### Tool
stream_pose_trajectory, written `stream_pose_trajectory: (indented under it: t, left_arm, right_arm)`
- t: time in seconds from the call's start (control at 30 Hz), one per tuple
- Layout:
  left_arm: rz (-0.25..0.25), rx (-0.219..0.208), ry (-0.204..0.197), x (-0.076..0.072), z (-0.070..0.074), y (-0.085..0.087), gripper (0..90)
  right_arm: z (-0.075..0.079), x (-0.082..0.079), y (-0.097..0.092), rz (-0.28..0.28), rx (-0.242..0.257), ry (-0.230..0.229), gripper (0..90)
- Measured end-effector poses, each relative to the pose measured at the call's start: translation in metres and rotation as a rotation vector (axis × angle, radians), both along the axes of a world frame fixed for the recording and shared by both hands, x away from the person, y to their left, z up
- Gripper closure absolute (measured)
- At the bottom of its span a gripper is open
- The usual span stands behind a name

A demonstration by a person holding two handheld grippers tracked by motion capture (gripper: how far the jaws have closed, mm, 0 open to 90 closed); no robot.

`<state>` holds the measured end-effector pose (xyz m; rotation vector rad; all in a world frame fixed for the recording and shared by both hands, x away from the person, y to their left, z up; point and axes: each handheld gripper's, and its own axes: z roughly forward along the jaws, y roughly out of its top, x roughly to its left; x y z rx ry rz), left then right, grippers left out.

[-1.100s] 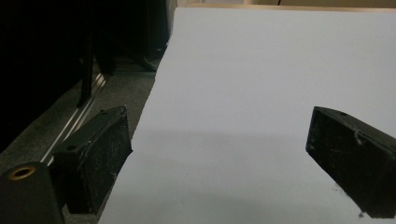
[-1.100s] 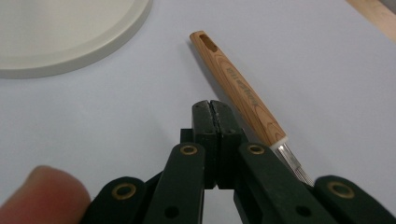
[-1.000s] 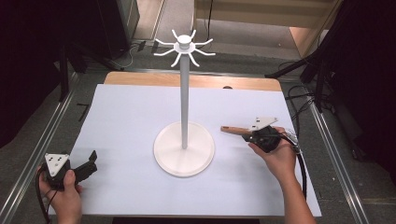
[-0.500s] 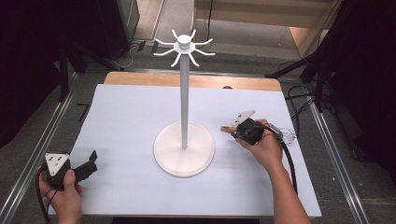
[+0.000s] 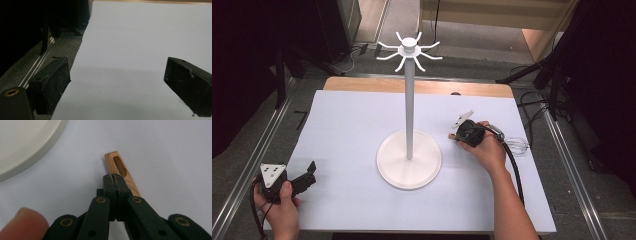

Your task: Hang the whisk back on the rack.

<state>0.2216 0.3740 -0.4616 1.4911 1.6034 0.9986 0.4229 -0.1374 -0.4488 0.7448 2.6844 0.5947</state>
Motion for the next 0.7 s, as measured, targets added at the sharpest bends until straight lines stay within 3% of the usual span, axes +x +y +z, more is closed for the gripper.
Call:
stream_pose_trajectory:
  t: [0.1, 0.23, 0.37, 0.5, 0.7]
  left_arm:
    - [-0.001, 0.003, 0.0, 0.0, 0.0, 0.0, 7.3]
    - [0.0, 0.009, 0.003, 0.001, 0.0, -0.001, 7.3]
    - [0.002, 0.005, 0.0, 0.001, 0.0, -0.001, 7.3]
    - [0.001, 0.006, 0.001, 0.001, 0.0, 0.0, 7.3]
    - [-0.002, 0.006, 0.005, 0.001, 0.0, 0.0, 7.3]
  right_arm:
    - [0.006, 0.001, -0.007, 0.024, 0.027, 0.021, 75.7]
    - [0.011, 0.003, -0.009, 0.074, -0.046, 0.058, 68.5]
    - [0.015, 0.007, -0.013, 0.1, -0.083, 0.08, 68.7]
    - [0.019, 0.012, -0.018, 0.082, -0.08, 0.066, 68.3]
    - [0.018, 0.018, -0.027, 0.062, -0.103, 0.085, 69.0]
